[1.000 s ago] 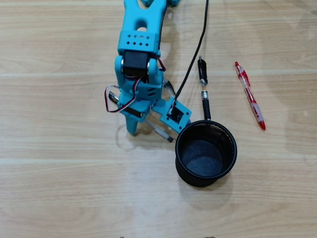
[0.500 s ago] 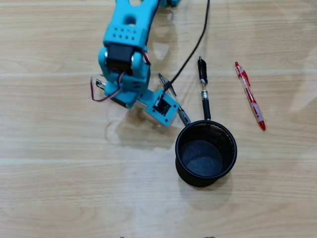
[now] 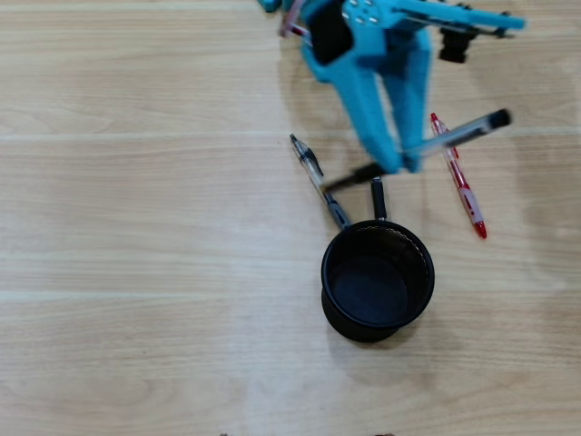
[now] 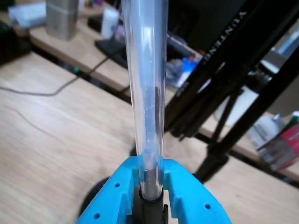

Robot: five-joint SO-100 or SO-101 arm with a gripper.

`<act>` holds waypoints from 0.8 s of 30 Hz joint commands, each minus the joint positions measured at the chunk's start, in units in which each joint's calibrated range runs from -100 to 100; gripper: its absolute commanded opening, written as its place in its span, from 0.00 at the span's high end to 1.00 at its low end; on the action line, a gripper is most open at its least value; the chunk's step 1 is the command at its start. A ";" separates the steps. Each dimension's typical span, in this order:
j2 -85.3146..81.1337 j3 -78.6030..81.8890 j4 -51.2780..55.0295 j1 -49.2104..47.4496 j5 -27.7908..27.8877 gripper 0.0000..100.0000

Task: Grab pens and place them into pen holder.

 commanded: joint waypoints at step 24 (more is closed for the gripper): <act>29.46 -9.93 -24.24 1.86 -12.68 0.82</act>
